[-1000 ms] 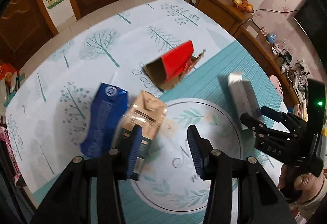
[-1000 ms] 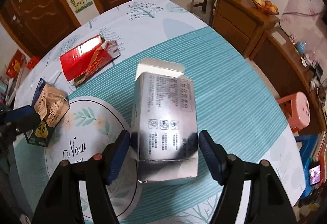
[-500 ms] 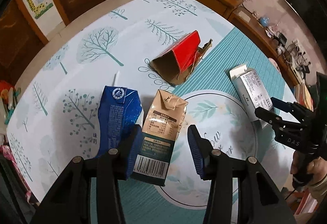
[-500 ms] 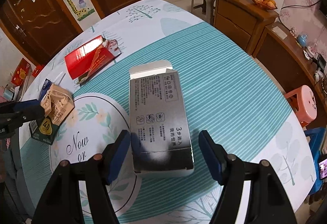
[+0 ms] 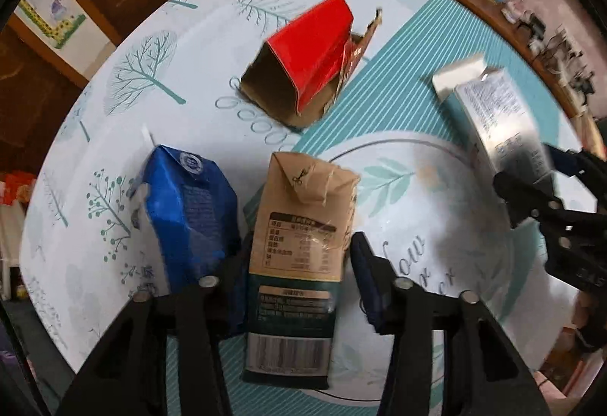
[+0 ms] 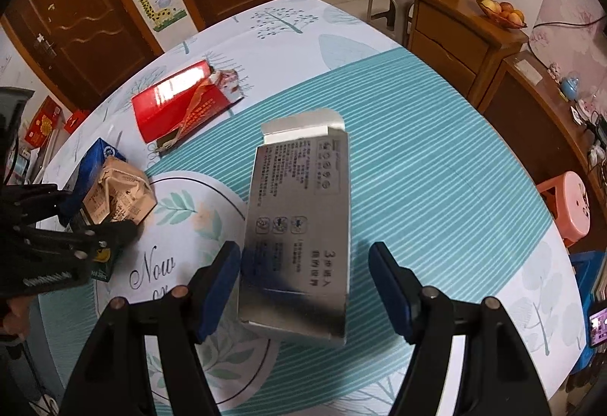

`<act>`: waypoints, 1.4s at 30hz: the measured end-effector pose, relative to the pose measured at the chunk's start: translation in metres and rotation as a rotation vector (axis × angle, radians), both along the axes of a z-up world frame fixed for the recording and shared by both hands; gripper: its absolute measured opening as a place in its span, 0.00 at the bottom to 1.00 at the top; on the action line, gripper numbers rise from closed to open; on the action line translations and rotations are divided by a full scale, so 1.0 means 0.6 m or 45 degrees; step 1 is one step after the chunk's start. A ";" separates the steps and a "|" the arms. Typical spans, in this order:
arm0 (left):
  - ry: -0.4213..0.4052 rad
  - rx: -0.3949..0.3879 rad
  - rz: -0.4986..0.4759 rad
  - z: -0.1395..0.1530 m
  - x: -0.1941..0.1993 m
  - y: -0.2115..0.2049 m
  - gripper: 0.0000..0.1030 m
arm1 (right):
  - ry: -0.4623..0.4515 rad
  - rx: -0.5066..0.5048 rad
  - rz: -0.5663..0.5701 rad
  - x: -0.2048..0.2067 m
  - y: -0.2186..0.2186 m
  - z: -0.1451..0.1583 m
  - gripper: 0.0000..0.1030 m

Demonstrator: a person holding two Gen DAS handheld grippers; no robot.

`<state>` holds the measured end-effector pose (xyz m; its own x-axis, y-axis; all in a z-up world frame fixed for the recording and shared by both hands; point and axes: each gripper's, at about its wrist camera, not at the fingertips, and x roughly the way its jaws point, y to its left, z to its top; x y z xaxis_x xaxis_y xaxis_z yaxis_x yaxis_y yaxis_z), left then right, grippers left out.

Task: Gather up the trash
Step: 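Grasp the silver box with the right tool while the left tool grasps the brown carton, then carry the brown carton and silver box in both tools over the black bin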

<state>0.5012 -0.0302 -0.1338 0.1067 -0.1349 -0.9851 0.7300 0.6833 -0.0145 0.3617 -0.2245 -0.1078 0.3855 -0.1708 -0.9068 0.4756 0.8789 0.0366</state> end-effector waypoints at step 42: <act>0.060 -0.291 0.432 0.107 -0.350 0.027 0.36 | -0.323 0.352 0.183 -0.309 -0.003 0.113 0.62</act>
<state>0.2911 -0.0137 -0.0697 0.1379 -0.3157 -0.9388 0.4589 0.8603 -0.2219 0.1762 -0.2265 -0.0403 0.6050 0.1381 -0.7842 0.2942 0.8764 0.3813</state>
